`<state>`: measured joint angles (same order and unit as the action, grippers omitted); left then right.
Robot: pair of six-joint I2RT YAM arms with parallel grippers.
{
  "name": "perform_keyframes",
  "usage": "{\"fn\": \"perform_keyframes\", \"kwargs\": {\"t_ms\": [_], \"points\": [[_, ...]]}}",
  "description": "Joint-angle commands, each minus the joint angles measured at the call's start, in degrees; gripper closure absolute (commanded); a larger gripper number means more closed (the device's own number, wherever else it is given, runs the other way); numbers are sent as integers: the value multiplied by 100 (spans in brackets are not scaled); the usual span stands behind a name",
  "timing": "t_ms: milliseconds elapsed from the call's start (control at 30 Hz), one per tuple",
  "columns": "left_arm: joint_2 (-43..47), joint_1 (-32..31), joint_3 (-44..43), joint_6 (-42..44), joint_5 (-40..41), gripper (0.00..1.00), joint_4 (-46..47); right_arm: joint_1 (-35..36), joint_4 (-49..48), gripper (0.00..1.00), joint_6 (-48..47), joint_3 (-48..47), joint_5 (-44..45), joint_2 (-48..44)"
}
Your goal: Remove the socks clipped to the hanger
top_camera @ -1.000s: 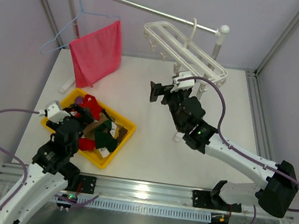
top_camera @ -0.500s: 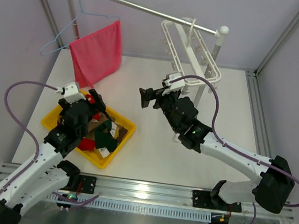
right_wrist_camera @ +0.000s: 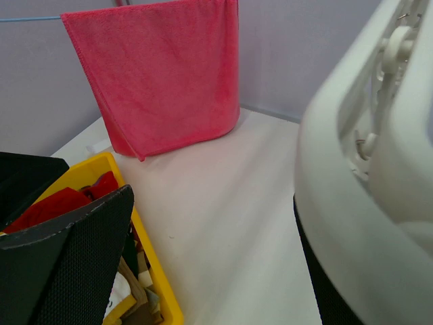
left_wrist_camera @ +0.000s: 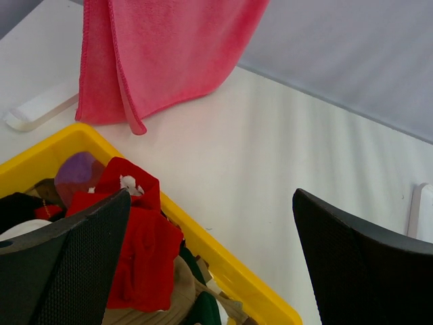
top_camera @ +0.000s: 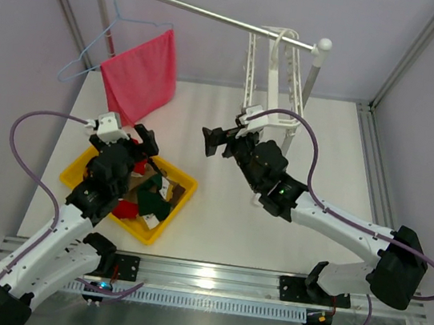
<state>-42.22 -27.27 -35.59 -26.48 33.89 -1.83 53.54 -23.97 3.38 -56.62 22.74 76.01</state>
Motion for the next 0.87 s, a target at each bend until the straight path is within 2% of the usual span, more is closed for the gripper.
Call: {"fn": "perform_keyframes", "kwargs": {"t_ms": [0, 833], "points": [[47, -7, -211, 152, 109, 0, 235, 25, -337, 0, 5, -16, -7, -156], [144, -7, -79, 293, 100, 0, 305, 34, -346, 0, -39, -7, 72, -174]]}}
